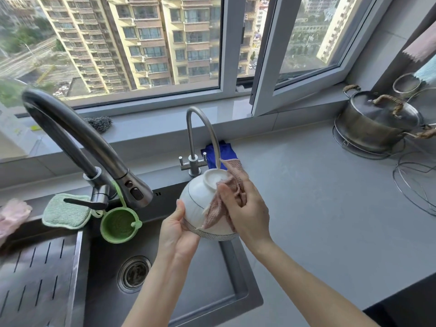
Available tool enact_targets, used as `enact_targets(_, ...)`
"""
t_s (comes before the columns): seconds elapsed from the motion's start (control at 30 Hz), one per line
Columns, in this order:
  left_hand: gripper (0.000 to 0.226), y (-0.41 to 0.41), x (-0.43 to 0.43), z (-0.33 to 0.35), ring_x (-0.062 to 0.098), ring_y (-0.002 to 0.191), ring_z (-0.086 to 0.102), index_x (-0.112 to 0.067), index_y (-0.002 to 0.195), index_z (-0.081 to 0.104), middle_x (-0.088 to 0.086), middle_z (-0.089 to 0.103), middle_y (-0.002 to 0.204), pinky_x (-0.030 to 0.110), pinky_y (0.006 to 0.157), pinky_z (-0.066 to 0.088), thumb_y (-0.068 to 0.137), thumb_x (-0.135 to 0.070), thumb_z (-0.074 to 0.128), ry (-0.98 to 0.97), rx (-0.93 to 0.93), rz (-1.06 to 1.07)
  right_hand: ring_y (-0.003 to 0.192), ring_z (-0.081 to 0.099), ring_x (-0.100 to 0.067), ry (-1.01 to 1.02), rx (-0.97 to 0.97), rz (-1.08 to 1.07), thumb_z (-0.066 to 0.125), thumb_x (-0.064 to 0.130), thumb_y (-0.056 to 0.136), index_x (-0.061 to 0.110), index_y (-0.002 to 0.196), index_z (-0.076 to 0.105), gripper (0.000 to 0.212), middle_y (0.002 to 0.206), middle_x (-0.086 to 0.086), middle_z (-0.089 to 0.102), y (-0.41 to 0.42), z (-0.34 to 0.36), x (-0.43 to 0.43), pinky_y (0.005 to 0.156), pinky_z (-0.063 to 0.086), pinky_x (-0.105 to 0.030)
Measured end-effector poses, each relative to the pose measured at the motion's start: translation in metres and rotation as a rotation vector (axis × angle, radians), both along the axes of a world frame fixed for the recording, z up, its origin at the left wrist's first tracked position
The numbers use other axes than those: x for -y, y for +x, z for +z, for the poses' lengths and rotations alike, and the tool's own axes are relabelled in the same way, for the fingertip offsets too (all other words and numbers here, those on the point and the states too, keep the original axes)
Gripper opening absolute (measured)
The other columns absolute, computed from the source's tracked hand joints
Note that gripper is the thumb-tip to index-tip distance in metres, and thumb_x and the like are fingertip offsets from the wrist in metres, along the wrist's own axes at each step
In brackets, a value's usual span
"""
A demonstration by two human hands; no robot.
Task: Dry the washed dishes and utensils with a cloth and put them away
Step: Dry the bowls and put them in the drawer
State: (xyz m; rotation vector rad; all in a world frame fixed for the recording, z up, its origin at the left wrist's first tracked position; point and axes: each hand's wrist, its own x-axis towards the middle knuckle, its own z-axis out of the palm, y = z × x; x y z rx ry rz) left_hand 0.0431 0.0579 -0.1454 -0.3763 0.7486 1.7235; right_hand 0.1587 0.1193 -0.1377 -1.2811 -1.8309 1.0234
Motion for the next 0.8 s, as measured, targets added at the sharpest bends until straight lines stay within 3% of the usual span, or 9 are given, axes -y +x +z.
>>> enact_targets(0.17,0.039,0.009,0.008,0.001,0.035,0.068,0.071,0.005,0.101,0.059,0.026,0.071,0.083,0.045,0.048,0.057,0.098,-0.03,0.042,-0.012,0.055,-0.103,0.13,0.043,-0.041,0.481,0.37,-0.023,0.05,0.064,0.076,0.04,0.124,0.06,0.055,0.142,-0.009,0.05,-0.01,-0.009,0.034,0.089,0.048,-0.052)
enact_targets(0.3,0.038,0.007,0.016,-0.001,0.042,0.085,0.067,0.004,0.099,0.062,0.027,0.07,0.092,0.059,0.076,0.049,0.095,-0.031,0.046,0.008,0.12,-0.135,0.134,0.037,-0.045,0.761,0.269,0.131,0.062,0.058,0.08,0.035,0.124,0.06,0.05,0.146,-0.016,0.043,0.015,-0.032,0.035,0.088,0.05,-0.054)
enact_targets(0.4,0.041,0.011,0.019,-0.001,0.04,0.1,0.063,0.008,0.108,0.06,0.028,0.066,0.104,0.058,0.089,0.044,0.095,-0.029,0.047,0.019,0.181,-0.161,0.135,0.035,-0.045,0.911,0.182,0.262,0.067,0.056,0.079,0.031,0.126,0.056,0.055,0.143,-0.019,0.043,0.047,-0.045,0.027,0.091,0.05,-0.054)
enact_targets(0.47,0.04,0.016,0.019,-0.002,0.038,0.106,0.057,0.005,0.116,0.056,0.025,0.063,0.112,0.057,0.088,0.04,0.095,-0.027,0.047,0.014,0.193,-0.192,0.139,0.032,-0.042,0.824,0.07,0.281,0.067,0.049,0.082,0.024,0.127,0.053,0.053,0.143,-0.022,0.041,0.07,-0.047,0.021,0.103,0.045,-0.046)
enact_targets(0.53,0.033,0.023,0.016,-0.004,0.036,0.096,0.061,0.0,0.112,0.059,0.022,0.069,0.101,0.058,0.079,0.042,0.092,-0.024,0.049,0.028,0.184,-0.228,0.139,0.033,-0.039,0.6,-0.057,0.253,0.067,0.038,0.083,0.018,0.131,0.05,0.054,0.145,-0.025,0.037,0.091,-0.047,0.017,0.108,0.04,-0.045)
enact_targets(0.63,0.038,0.036,0.013,-0.008,0.032,0.089,0.067,-0.004,0.108,0.065,0.015,0.073,0.095,0.059,0.078,0.05,0.071,-0.011,0.068,0.1,0.179,-0.321,0.128,0.051,-0.024,0.084,-0.39,0.063,0.063,0.035,0.082,0.021,0.136,0.049,0.058,0.141,-0.002,0.051,0.112,-0.032,0.024,0.103,0.045,-0.034)
enact_targets(0.7,0.065,0.043,0.011,-0.013,0.031,0.088,0.07,-0.004,0.106,0.069,0.012,0.073,0.097,0.059,0.076,0.049,0.045,0.002,0.087,0.177,0.182,-0.363,0.103,0.063,-0.011,-0.219,-0.562,-0.081,0.06,0.042,0.086,0.024,0.133,0.053,0.051,0.12,0.009,0.064,0.125,-0.01,0.021,0.078,0.055,-0.024)
enact_targets(0.77,0.076,0.05,0.005,-0.015,0.028,0.089,0.07,-0.004,0.102,0.071,0.008,0.073,0.096,0.056,0.08,0.05,0.03,0.004,0.093,0.23,0.161,-0.427,0.057,0.056,-0.011,-0.54,-0.617,-0.089,0.059,0.053,0.084,0.023,0.126,0.055,0.052,0.078,0.007,0.062,0.143,0.011,0.014,0.042,0.038,-0.023)
enact_targets(0.8,0.075,0.054,0.001,-0.015,0.026,0.089,0.069,-0.005,0.102,0.072,0.007,0.073,0.095,0.055,0.081,0.051,0.03,0.003,0.094,0.248,0.145,-0.46,0.048,0.046,-0.013,-0.672,-0.62,-0.063,0.058,0.057,0.08,0.025,0.122,0.056,0.052,0.066,0.006,0.053,0.154,0.023,0.01,0.042,0.027,-0.021)
